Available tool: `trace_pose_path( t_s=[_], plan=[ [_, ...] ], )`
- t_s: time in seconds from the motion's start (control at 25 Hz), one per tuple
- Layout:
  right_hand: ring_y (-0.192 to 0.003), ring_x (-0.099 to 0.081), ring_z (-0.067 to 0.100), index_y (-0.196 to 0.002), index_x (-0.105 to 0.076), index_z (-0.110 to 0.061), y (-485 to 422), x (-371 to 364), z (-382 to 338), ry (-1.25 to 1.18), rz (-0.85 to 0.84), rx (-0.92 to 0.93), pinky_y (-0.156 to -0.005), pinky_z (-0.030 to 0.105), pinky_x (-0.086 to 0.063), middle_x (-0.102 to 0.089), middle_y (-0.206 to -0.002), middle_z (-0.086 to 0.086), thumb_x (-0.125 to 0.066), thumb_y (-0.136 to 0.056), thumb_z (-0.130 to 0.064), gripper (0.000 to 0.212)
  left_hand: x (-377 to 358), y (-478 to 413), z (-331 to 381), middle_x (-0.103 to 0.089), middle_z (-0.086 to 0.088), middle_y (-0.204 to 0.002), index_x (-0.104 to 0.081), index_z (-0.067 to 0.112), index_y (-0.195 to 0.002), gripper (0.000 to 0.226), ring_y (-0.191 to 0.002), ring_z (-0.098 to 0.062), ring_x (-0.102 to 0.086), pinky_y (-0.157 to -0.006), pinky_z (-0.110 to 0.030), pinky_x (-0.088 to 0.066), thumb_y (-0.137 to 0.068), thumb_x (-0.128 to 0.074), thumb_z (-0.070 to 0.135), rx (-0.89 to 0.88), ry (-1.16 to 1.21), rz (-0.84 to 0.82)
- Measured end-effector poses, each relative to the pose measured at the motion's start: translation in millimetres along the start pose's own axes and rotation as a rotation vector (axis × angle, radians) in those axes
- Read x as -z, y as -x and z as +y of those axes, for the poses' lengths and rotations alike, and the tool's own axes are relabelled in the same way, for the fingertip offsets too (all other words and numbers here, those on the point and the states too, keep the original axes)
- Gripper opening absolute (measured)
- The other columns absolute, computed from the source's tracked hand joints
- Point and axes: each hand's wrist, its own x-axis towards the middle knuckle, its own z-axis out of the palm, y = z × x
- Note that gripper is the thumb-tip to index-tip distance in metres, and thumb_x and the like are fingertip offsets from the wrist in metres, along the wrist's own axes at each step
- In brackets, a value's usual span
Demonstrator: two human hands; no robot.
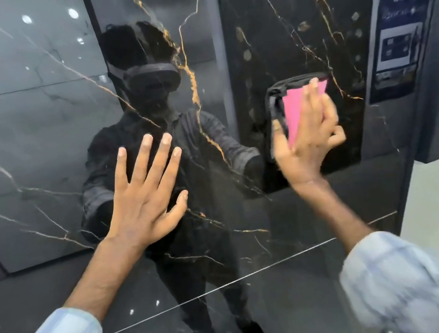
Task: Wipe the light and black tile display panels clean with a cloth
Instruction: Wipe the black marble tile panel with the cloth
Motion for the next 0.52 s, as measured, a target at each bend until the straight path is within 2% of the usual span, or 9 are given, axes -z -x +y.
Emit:
trace_pose_path(
  t_s=[0.04, 0.16, 0.2, 0.24, 0.28, 0.4, 0.44, 0.48, 0.52],
  plan=[
    [-0.147, -0.033, 0.027, -0.156, -0.033, -0.021, 27, -4, -19, -0.044, -0.047, 0.053, -0.095, 0.049, -0.031, -0.034, -0.165, 0.001, -0.065, -0.085, -0.044, 0.081, -1, 1, 1, -0.025, -0.017, -0.17, -0.037, 0.005, -0.16, 0.077, -0.159, -0.04, -0.017, -0.126, -0.066, -0.009, -0.095, -0.058, 0.04, 0.008, 0.011, 0.001],
    [-0.152, -0.027, 0.029, -0.157, -0.036, -0.022, 90, 10, -18, -0.089, -0.338, 0.728, -0.094, 0.056, -0.04, -0.033, -0.166, -0.001, -0.06, -0.083, -0.039, 0.079, 1, 11, -1, -0.024, -0.016, -0.171, -0.038, 0.005, -0.159, 0.077, -0.159, -0.04, -0.017, -0.126, -0.065, -0.008, -0.095, -0.059, 0.041, -0.034, 0.088, -0.018],
    [-0.151, -0.03, 0.03, -0.155, -0.042, -0.021, 88, 16, 5, -0.083, -0.367, 0.842, -0.098, 0.057, -0.04, -0.036, -0.164, -0.001, -0.061, -0.083, -0.037, 0.077, 3, 19, -4, -0.023, -0.016, -0.171, -0.039, 0.005, -0.159, 0.075, -0.159, -0.039, -0.017, -0.126, -0.065, -0.009, -0.096, -0.058, 0.042, -0.045, 0.111, -0.022],
    [-0.149, -0.033, 0.031, -0.153, -0.046, -0.02, 83, 18, 27, -0.066, -0.365, 0.795, -0.103, 0.054, -0.036, -0.038, -0.163, 0.001, -0.065, -0.081, -0.036, 0.077, 5, 28, -6, -0.022, -0.015, -0.171, -0.04, 0.006, -0.159, 0.073, -0.159, -0.039, -0.017, -0.126, -0.064, -0.01, -0.097, -0.057, 0.042, -0.039, 0.129, -0.022],
    [-0.147, -0.035, 0.031, -0.153, -0.045, -0.019, 77, 19, 43, -0.038, -0.346, 0.606, -0.102, 0.052, -0.034, -0.038, -0.163, 0.002, -0.068, -0.08, -0.038, 0.079, 6, 39, -9, -0.022, -0.015, -0.172, -0.042, 0.008, -0.158, 0.072, -0.159, -0.038, -0.017, -0.125, -0.063, -0.01, -0.097, -0.056, 0.043, -0.019, 0.135, -0.022],
    [-0.146, -0.03, 0.027, -0.159, -0.021, -0.024, 70, 11, 34, -0.066, -0.147, -0.286, -0.105, 0.064, -0.033, -0.026, -0.168, 0.001, -0.062, -0.092, -0.046, 0.082, 2, 63, -9, -0.019, -0.015, -0.172, -0.039, 0.012, -0.16, 0.074, -0.159, -0.038, -0.016, -0.126, -0.061, -0.006, -0.095, -0.056, 0.044, 0.031, 0.082, -0.04],
    [-0.147, -0.029, 0.027, -0.16, -0.016, -0.025, 79, 7, 9, -0.068, -0.106, -0.432, -0.104, 0.066, -0.031, -0.024, -0.169, 0.0, -0.059, -0.093, -0.046, 0.082, 0, 67, -7, -0.019, -0.015, -0.172, -0.037, 0.012, -0.161, 0.076, -0.159, -0.039, -0.015, -0.126, -0.061, -0.004, -0.095, -0.057, 0.044, 0.037, 0.067, -0.044],
    [-0.148, -0.028, 0.028, -0.159, -0.016, -0.024, 93, 5, -21, -0.069, -0.096, -0.447, -0.105, 0.065, -0.031, -0.023, -0.169, 0.0, -0.057, -0.093, -0.046, 0.081, -2, 68, -6, -0.019, -0.015, -0.172, -0.036, 0.012, -0.162, 0.077, -0.16, -0.039, -0.014, -0.127, -0.061, -0.003, -0.095, -0.057, 0.044, 0.042, 0.066, -0.041],
    [-0.148, -0.027, 0.03, -0.159, -0.018, -0.022, 112, 5, -47, -0.072, -0.132, -0.353, -0.105, 0.061, -0.031, -0.022, -0.169, 0.001, -0.057, -0.092, -0.046, 0.082, -4, 69, -5, -0.019, -0.015, -0.172, -0.035, 0.012, -0.162, 0.078, -0.16, -0.039, -0.014, -0.127, -0.062, -0.004, -0.095, -0.058, 0.043, 0.047, 0.074, -0.039]
  ],
)
